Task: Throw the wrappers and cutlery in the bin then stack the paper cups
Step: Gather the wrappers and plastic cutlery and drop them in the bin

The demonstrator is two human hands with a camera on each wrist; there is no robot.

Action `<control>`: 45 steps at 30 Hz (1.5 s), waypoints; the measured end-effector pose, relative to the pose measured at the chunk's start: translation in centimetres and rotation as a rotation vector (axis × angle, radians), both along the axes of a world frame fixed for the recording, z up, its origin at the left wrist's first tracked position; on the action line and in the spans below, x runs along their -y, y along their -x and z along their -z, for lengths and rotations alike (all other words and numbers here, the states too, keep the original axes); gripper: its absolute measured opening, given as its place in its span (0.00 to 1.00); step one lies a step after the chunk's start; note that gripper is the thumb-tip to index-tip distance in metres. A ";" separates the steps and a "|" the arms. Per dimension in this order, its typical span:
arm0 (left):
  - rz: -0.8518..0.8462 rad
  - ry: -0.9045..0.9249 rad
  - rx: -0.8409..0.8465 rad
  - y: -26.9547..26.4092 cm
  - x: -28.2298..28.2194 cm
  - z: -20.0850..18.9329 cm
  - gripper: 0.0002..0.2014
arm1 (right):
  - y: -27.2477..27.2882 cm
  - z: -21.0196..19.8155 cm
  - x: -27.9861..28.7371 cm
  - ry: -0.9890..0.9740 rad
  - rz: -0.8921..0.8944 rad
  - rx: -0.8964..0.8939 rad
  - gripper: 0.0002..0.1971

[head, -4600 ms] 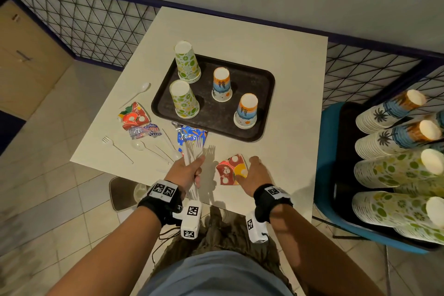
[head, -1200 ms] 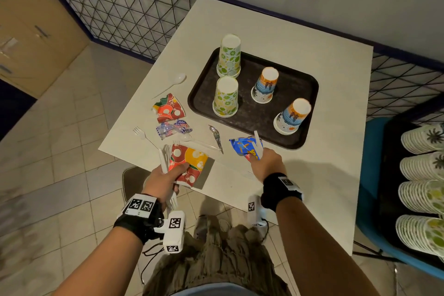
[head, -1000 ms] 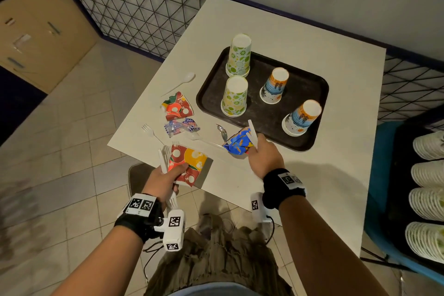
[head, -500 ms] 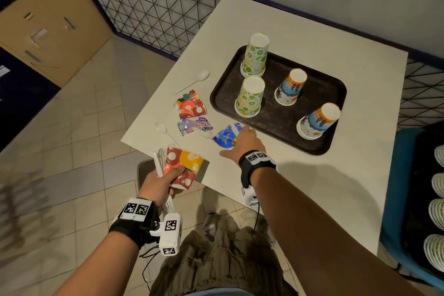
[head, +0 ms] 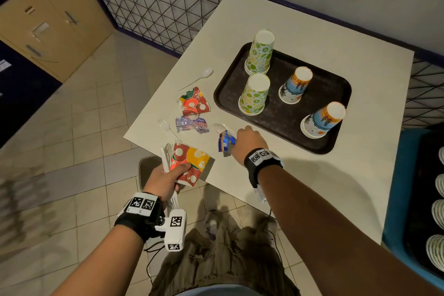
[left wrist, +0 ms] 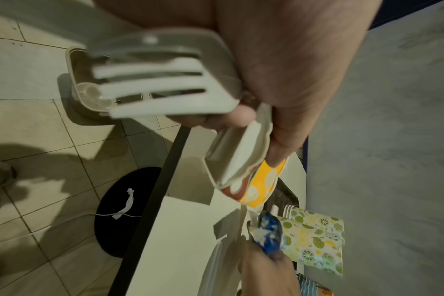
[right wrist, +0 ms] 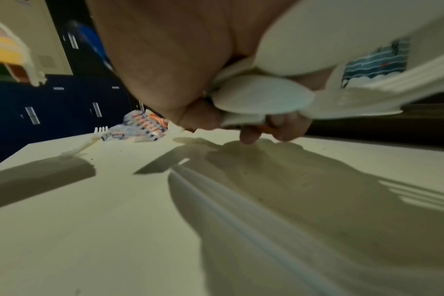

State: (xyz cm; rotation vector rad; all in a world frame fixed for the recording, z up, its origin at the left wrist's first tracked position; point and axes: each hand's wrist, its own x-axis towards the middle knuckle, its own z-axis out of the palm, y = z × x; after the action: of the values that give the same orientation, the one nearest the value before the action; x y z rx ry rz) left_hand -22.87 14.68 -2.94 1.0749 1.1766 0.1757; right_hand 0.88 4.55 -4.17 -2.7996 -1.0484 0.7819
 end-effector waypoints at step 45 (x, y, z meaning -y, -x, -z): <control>-0.250 -0.076 -0.107 3.2 8.2 -1.8 0.20 | -1.2 1.2 11.1 0.197 -0.345 0.145 0.13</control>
State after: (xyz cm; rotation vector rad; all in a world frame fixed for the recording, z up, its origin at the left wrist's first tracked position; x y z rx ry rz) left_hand -26.10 6.49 -1.10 1.0108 1.4092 0.3635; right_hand 2.08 -6.50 -5.41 -2.9127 -1.5930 0.7544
